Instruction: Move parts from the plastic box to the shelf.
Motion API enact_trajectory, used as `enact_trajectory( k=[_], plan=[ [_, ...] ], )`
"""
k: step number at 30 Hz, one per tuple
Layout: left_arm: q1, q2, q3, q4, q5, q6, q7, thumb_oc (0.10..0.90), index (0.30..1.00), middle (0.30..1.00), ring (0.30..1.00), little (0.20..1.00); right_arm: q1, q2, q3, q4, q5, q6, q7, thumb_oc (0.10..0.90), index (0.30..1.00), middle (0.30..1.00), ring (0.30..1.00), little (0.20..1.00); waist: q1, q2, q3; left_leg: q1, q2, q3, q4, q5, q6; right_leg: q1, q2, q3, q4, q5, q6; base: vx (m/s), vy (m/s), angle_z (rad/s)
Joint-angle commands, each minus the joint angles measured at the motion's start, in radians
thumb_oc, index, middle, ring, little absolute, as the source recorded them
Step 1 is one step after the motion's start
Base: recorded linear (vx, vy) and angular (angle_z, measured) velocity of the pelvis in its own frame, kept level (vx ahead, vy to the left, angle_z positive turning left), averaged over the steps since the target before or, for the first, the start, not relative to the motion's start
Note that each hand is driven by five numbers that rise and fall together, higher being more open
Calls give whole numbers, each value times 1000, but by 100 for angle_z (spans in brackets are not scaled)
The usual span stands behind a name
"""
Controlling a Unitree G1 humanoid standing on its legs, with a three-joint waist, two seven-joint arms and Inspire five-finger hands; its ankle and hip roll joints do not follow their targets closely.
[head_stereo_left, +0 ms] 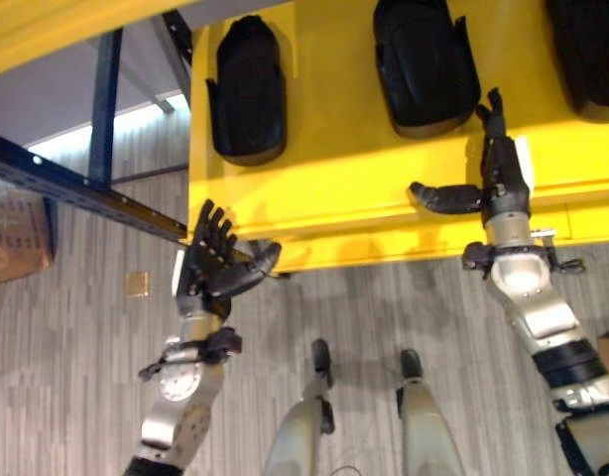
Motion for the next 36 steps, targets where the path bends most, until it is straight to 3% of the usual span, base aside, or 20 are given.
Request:
enact_trajectory(
  k=[1, 25, 36],
  plan=[
    [-54, 45, 83, -64, 39, -124, 16, 900, 1000, 1000, 1000, 1000, -170, 25, 32, -21, -10, -73, 17, 900, 1000, 1000, 1000, 1000, 17, -59, -26, 100, -36, -10, -34, -72, 2, 32, 69, 7, -117, 73, -66, 0, 0, 0],
    [-57, 45, 78, -63, 43, -122, 13, 900, 1000, 1000, 1000, 1000, -150, -9, -21, -63, -37, -78, -20, 900, 1000, 1000, 1000, 1000, 7, -82, -36, 106, -34, -11, -31, -75, 5, 42, 71, 11, -123, 78, -66, -1, 1, 0],
    [-56, 48, 75, -71, 35, -109, -7, 900, 1000, 1000, 1000, 1000, -3, 37, -120, -190, -54, -112, -35, 900, 1000, 1000, 1000, 1000, -16, -109, -81, 147, -18, -16, -28, -89, 3, 112, 80, 6, -183, 96, -61, 1, -8, 4]
  ],
)
